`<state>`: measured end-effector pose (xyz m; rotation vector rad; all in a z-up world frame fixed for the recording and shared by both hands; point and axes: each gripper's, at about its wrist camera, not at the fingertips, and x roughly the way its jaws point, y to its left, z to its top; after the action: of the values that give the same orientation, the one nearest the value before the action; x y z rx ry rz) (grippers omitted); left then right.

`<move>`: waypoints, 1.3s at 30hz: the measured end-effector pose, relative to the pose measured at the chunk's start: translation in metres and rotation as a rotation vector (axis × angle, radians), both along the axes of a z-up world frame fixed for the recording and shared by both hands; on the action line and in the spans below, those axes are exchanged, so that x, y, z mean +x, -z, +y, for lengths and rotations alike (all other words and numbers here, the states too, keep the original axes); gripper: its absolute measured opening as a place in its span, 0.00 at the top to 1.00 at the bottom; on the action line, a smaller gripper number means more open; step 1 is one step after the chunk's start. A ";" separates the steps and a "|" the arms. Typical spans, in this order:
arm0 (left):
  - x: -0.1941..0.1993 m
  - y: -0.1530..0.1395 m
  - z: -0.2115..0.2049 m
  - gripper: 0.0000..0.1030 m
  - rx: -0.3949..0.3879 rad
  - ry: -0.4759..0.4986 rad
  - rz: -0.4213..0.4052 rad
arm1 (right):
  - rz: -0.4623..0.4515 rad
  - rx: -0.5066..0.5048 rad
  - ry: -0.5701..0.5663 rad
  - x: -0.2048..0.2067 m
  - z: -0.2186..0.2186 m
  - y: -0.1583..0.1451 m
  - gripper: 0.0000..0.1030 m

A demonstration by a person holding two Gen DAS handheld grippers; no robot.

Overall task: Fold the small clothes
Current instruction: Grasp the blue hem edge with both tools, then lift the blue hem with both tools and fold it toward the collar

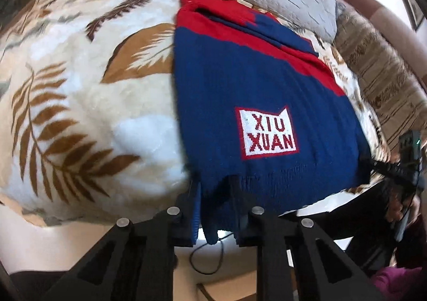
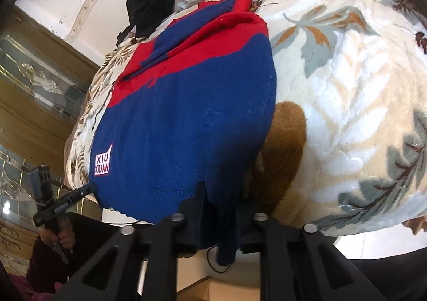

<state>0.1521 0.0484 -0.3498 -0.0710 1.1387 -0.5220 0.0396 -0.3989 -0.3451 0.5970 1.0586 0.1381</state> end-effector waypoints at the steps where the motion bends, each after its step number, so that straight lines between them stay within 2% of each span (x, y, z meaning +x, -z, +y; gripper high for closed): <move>1: -0.002 0.000 -0.001 0.81 0.007 0.007 -0.001 | 0.003 0.003 0.001 0.002 0.000 0.001 0.82; 2: -0.004 0.001 -0.003 0.80 0.018 0.011 -0.005 | 0.008 0.011 0.002 0.000 -0.002 0.002 0.82; 5: -0.006 0.007 -0.008 0.63 0.011 0.026 0.027 | 0.029 0.058 0.000 -0.001 -0.006 0.006 0.79; 8: -0.007 0.007 -0.012 0.62 0.016 0.030 0.020 | 0.055 0.092 0.012 0.001 -0.005 0.009 0.75; 10: -0.005 0.007 -0.007 0.79 -0.011 0.008 0.029 | 0.057 0.077 -0.005 0.002 0.001 0.009 0.75; 11: -0.003 0.006 -0.005 0.92 -0.040 0.004 0.035 | 0.052 0.056 -0.019 0.003 0.004 0.008 0.75; 13: -0.001 0.003 0.000 0.92 -0.088 -0.003 0.047 | 0.032 0.015 -0.037 0.003 0.010 0.006 0.78; 15: -0.002 -0.003 0.000 0.92 -0.097 0.014 0.025 | 0.020 -0.010 -0.043 0.003 0.011 0.002 0.89; 20: -0.004 -0.034 0.006 0.93 -0.158 0.050 -0.063 | -0.051 0.027 -0.043 0.003 0.007 -0.021 0.91; 23: -0.001 -0.036 0.006 0.92 -0.178 0.067 -0.060 | -0.071 0.047 -0.059 0.008 0.005 -0.029 0.91; 25: 0.001 -0.023 0.003 0.92 -0.136 0.064 -0.018 | -0.044 0.053 -0.063 0.010 0.005 -0.024 0.90; 28: 0.005 0.001 0.000 0.91 -0.090 0.044 0.069 | 0.059 0.103 -0.047 0.016 0.004 0.000 0.86; 30: 0.006 0.006 0.000 0.91 -0.095 0.038 0.094 | 0.102 0.129 -0.026 0.016 0.003 0.011 0.84; 32: 0.006 0.002 -0.001 0.91 -0.136 0.057 0.081 | 0.099 0.165 -0.020 0.016 0.001 0.014 0.82; 34: 0.005 -0.009 -0.002 0.92 -0.179 0.075 0.041 | 0.091 0.159 -0.032 0.016 0.003 0.012 0.82; 36: 0.005 -0.020 -0.001 0.93 -0.198 0.095 0.006 | 0.048 0.115 -0.046 0.018 0.006 0.003 0.87; 39: 0.015 -0.050 -0.002 0.93 -0.241 0.123 -0.061 | 0.035 0.137 -0.047 0.025 0.006 -0.010 0.90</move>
<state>0.1676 0.0466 -0.2998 -0.1933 1.0207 -0.7655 0.0645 -0.3924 -0.3348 0.7003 1.1035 0.2429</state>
